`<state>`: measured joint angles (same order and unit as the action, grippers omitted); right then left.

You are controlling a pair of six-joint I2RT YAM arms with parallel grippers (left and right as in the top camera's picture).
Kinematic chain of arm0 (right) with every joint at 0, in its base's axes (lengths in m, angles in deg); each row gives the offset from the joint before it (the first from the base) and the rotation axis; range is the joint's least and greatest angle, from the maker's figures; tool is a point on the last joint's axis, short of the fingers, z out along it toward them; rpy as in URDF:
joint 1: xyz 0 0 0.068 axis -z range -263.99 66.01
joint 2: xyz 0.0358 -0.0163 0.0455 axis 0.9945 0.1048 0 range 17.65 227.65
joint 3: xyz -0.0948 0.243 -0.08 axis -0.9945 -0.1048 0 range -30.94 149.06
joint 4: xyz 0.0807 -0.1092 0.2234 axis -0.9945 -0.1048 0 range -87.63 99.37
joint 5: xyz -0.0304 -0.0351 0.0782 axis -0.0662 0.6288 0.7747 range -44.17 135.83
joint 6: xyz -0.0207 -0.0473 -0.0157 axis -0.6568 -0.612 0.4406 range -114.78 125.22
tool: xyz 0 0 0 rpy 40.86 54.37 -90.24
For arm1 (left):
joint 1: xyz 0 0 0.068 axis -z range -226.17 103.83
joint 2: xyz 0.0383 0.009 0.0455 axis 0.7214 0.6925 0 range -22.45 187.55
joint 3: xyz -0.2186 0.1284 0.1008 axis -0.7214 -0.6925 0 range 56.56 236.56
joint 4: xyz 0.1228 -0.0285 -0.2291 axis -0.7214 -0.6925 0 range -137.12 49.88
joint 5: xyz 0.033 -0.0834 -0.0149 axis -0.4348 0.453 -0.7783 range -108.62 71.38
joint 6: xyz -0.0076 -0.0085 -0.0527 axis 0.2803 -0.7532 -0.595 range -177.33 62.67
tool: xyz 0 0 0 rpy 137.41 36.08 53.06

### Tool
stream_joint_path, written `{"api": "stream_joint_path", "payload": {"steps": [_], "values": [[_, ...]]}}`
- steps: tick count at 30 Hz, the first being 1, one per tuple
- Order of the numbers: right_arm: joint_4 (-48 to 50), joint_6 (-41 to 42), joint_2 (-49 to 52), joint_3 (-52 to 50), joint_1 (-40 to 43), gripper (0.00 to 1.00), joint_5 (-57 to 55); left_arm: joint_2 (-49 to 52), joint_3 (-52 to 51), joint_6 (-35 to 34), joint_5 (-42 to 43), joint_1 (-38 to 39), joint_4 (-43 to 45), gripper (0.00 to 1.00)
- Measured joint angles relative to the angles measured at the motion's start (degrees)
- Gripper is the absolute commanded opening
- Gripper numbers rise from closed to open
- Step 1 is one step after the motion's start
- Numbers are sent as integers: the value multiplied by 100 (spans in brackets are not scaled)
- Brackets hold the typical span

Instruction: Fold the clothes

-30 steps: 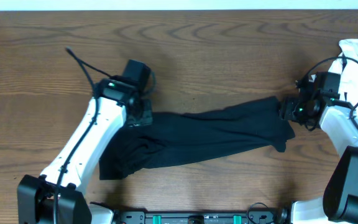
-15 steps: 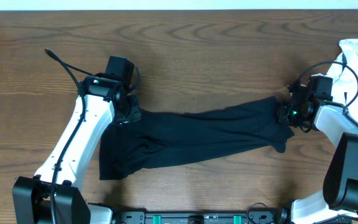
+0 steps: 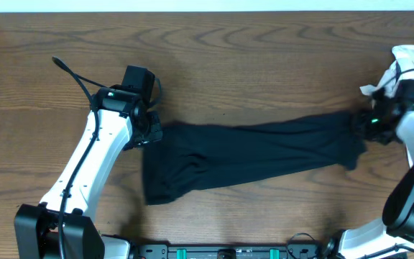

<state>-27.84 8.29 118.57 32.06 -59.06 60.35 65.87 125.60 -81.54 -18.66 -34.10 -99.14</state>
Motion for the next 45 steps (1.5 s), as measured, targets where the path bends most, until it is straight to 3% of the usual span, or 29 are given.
{"api": "stream_joint_path", "payload": {"steps": [8,15,20,27,37,45], "values": [[-614,127,0,767,514,1,-72,0,0,0,0,0,-81,54],[-1963,179,0,1779,446,1,-90,0,0,0,0,0,-105,54],[-2789,195,0,2422,-37,2,-92,0,0,0,0,0,-103,54],[-3383,195,0,2503,-1207,1,-111,0,0,0,0,0,-101,54],[-3038,269,0,1989,-2780,1,-129,0,0,0,0,0,-101,54],[-1958,1088,0,1038,-3685,1,-131,0,0,0,0,0,-105,54]]}}
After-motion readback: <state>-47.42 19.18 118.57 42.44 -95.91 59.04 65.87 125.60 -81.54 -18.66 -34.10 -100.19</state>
